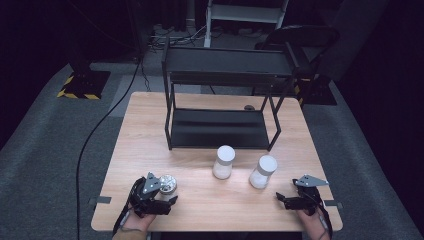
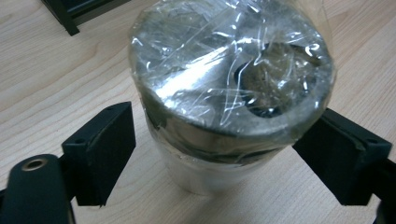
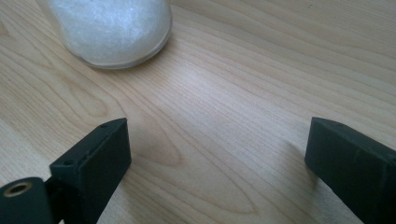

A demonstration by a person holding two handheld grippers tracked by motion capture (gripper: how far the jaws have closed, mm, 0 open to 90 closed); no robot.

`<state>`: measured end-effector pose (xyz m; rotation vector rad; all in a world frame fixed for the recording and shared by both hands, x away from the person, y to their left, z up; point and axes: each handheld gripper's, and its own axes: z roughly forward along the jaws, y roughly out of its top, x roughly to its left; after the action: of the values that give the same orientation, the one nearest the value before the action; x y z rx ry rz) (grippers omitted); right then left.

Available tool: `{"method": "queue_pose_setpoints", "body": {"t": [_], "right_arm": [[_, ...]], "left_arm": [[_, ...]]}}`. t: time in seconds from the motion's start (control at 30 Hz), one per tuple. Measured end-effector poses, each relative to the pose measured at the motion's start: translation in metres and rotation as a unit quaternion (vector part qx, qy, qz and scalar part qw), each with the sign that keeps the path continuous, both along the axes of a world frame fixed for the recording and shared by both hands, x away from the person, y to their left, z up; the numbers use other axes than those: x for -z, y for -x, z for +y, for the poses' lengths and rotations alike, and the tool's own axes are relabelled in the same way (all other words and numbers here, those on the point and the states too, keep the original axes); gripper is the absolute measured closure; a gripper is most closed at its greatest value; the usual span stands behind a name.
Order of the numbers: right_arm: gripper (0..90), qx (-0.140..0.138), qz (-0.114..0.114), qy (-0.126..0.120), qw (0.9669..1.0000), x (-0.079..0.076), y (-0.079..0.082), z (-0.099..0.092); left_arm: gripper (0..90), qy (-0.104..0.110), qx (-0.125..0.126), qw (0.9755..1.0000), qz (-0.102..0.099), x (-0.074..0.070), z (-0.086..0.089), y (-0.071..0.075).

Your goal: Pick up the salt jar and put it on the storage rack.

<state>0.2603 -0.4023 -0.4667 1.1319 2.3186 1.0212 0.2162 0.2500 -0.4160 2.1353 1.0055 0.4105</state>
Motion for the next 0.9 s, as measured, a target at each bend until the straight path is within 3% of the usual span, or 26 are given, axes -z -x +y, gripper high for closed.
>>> {"method": "queue_pose_setpoints", "body": {"t": [0.27,0.4,0.63,0.9], "right_arm": [[6.7,0.000,0.000,0.000,1.0000,0.000,0.000,0.000],[6.7,0.001,0.000,0.000,1.0000,0.000,0.000,0.000],[6.7,0.001,0.000,0.000,1.0000,0.000,0.000,0.000],[6.8,0.001,0.000,0.000,1.0000,0.000,0.000,0.000]], "left_arm": [[20.8,-0.004,0.005,1.0000,0.004,0.004,-0.002,-0.006],[29.1,-0.009,0.011,0.9999,-0.001,0.004,-0.003,-0.007],[29.8,-0.020,0.011,0.9997,0.004,-0.001,-0.007,-0.009],[29.9,-0.012,0.001,0.9997,0.021,-0.007,-0.007,-0.017]]}}
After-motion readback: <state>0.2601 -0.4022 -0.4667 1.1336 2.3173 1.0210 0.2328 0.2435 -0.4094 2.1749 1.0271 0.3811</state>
